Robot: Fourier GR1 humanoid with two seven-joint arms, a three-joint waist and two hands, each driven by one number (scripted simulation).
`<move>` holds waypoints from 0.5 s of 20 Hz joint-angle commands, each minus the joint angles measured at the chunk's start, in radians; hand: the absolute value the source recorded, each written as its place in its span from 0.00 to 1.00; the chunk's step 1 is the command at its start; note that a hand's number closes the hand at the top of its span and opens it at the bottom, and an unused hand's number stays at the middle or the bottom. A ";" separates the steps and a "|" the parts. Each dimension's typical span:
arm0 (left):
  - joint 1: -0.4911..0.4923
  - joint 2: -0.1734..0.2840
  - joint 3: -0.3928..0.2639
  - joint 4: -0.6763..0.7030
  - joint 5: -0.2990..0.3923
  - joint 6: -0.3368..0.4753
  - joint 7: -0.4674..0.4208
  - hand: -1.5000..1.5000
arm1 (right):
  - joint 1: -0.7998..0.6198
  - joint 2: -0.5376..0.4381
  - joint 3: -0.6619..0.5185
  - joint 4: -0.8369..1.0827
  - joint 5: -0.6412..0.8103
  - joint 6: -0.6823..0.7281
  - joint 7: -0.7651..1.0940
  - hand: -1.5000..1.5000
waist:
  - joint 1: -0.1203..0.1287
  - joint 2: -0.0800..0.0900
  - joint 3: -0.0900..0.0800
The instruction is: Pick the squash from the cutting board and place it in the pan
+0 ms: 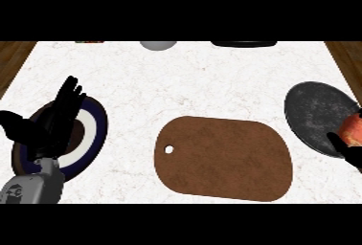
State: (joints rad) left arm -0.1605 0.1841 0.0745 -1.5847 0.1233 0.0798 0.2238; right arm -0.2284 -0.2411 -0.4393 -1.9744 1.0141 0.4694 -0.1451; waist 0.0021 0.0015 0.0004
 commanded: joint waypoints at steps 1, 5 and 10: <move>0.018 0.010 0.011 -0.005 0.019 -0.030 -0.004 0.50 | -0.039 -0.066 -0.098 0.267 -0.025 -0.165 -0.117 1.00 | 0.008 0.002 0.001; -0.007 0.019 0.034 0.020 0.026 -0.039 -0.018 0.50 | -0.185 -0.192 -0.111 0.555 -0.034 -0.218 -0.192 1.00 | 0.012 0.003 0.000; -0.015 -0.025 -0.011 0.011 -0.007 -0.007 0.003 0.50 | -0.232 -0.232 -0.114 0.873 -0.064 -0.359 -0.392 1.00 | 0.017 0.005 0.001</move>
State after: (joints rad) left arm -0.1748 0.1745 0.0730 -1.5774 0.1163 0.0744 0.2268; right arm -0.3891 -0.4156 -0.5383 -1.3372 0.9700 0.1944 -0.4219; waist 0.0139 0.0051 0.0013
